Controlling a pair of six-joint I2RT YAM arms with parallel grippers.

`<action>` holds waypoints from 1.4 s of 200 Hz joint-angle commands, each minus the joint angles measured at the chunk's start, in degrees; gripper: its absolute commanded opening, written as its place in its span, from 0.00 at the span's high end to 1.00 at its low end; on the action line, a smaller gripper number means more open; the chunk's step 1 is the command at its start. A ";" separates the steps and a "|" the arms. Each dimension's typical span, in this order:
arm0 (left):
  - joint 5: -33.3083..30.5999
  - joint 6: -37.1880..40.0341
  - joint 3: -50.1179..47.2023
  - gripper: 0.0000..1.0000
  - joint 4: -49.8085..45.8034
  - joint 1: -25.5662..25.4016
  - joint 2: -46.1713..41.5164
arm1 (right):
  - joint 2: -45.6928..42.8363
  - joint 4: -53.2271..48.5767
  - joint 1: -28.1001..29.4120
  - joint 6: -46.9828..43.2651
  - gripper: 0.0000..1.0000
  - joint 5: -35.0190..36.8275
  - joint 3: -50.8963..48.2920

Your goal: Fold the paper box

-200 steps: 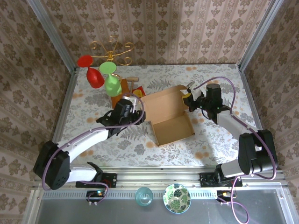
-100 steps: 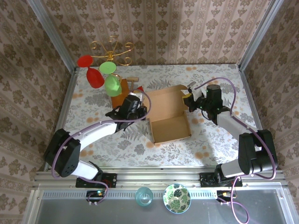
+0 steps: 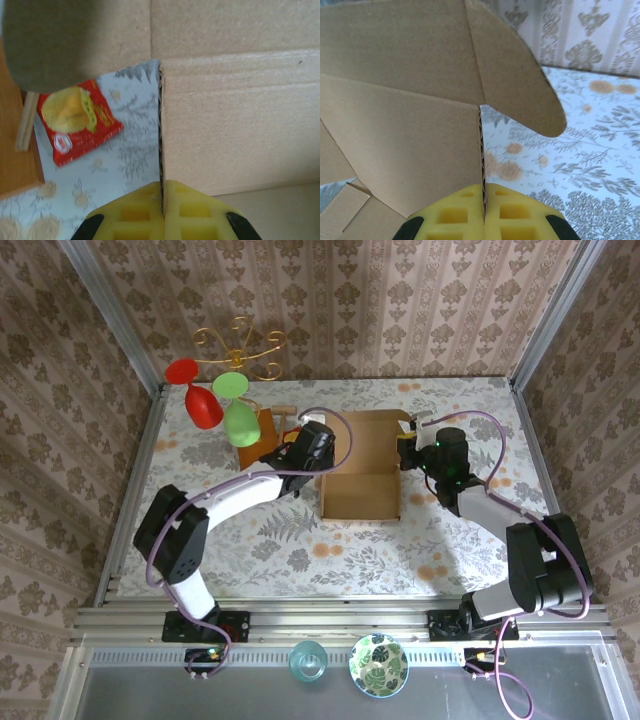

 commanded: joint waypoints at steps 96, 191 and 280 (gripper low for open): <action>2.93 9.62 -9.91 1.00 47.15 -0.02 10.06 | 10.76 21.01 2.12 10.32 0.99 12.26 -0.48; 2.61 8.41 -15.21 1.00 53.86 -2.42 11.04 | 10.79 26.46 3.11 13.01 0.94 13.56 -7.10; -1.17 7.69 -21.44 1.00 59.07 -5.34 10.81 | 2.00 17.28 3.86 20.83 0.76 17.81 -11.11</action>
